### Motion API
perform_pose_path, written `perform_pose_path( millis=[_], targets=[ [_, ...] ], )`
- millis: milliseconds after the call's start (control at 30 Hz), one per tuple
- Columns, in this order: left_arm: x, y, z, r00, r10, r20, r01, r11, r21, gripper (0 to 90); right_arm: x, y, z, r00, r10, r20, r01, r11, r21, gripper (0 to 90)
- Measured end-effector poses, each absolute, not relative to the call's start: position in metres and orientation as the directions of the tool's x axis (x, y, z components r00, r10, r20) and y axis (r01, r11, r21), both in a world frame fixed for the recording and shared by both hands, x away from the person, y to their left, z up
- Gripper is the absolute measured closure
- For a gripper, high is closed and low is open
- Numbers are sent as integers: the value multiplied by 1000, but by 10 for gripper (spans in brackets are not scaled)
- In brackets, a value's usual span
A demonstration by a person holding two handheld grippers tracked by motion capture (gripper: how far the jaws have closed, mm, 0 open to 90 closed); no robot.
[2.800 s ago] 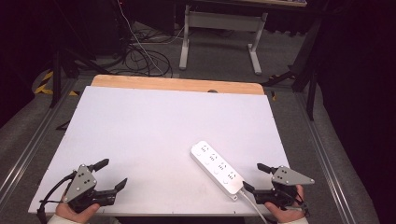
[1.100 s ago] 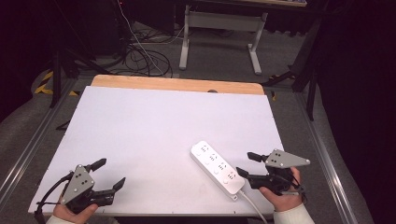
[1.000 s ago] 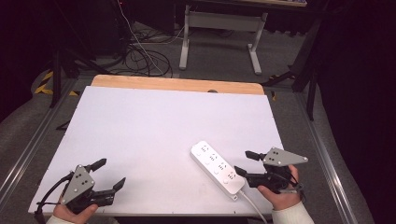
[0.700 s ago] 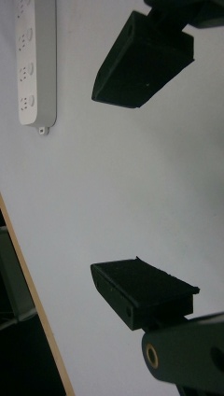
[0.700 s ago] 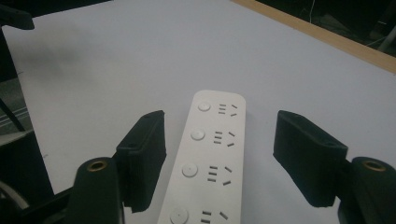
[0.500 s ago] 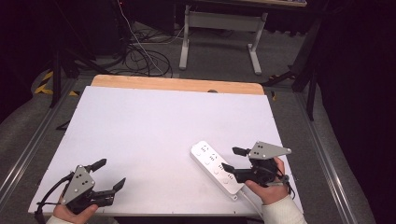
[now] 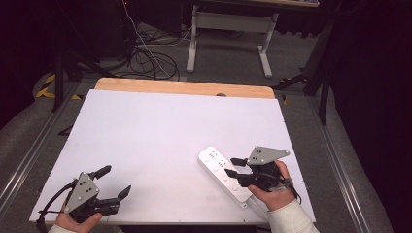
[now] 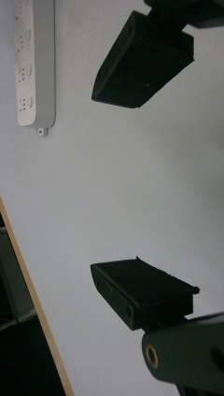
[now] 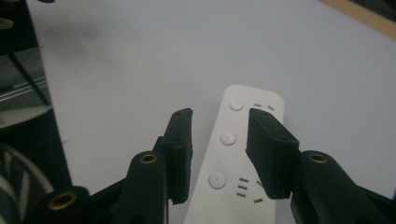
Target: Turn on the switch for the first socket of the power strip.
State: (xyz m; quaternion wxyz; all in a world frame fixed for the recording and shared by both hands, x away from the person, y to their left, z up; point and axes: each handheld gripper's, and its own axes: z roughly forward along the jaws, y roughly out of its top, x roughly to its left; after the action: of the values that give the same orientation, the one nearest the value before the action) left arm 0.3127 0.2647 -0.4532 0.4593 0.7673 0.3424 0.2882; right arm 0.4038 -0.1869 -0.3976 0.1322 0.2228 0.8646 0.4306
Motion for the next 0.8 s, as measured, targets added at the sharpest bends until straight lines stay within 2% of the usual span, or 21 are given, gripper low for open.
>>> perform_pose_path(
  millis=[67,100,133,167,267,533,800],
  targets=[
    [312,264,-453,599,791,129,262,-346,901,166,404,-187,-398,-873,487,-21,279,535,797,622],
    [312,264,-453,599,790,130,262,-347,901,166,405,-186,-398,-876,481,-20,280,543,791,659],
    [312,264,-453,599,791,129,263,-346,901,166,406,-186,-397,-888,460,-3,288,562,775,742],
    [312,264,-453,599,790,130,263,-347,900,166,407,-186,-397,-894,449,7,291,567,770,762],
    [313,264,-454,598,792,127,265,-345,900,166,408,-186,-397,-893,449,12,299,574,762,775],
    [313,264,-454,598,791,131,263,-348,900,166,407,-183,-395,-893,449,-29,302,647,700,883],
    [313,264,-454,596,791,135,261,-351,899,166,408,-179,-394,-902,429,-50,305,715,629,900]
  ],
)
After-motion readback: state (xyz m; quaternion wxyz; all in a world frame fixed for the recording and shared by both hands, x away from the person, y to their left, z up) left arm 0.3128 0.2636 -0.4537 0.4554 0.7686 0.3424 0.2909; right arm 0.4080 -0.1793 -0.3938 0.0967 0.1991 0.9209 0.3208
